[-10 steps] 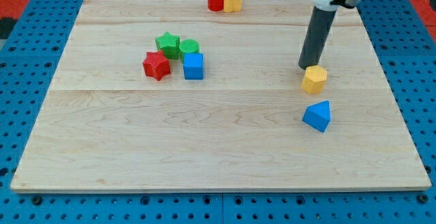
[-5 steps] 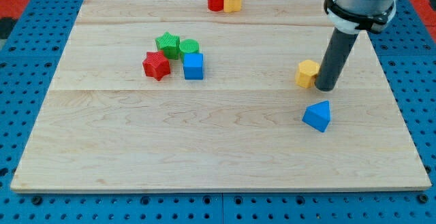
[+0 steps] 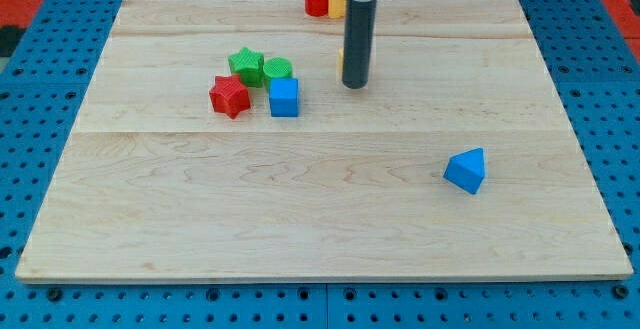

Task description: Move the yellow hexagon towards the yellow heart

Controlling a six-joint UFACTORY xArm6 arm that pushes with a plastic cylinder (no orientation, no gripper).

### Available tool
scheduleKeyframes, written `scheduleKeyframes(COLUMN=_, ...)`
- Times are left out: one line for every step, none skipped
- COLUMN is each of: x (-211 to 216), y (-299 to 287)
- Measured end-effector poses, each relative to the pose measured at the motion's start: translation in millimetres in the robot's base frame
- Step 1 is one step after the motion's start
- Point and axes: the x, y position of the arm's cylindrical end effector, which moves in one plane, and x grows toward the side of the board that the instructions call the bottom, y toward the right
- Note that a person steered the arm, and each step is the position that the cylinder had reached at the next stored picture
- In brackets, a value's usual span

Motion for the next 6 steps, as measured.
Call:
scheduleKeyframes(x=-17.6, y=0.6)
scheduleKeyframes(x=-25.4, y=0.9)
scheduleKeyframes(x=-37.3, y=3.1)
scheduleKeyframes(x=-52.2, y=11.2)
scheduleKeyframes(x=-67.6, y=17.8)
scheduleKeyframes(x=-80.2, y=22.9)
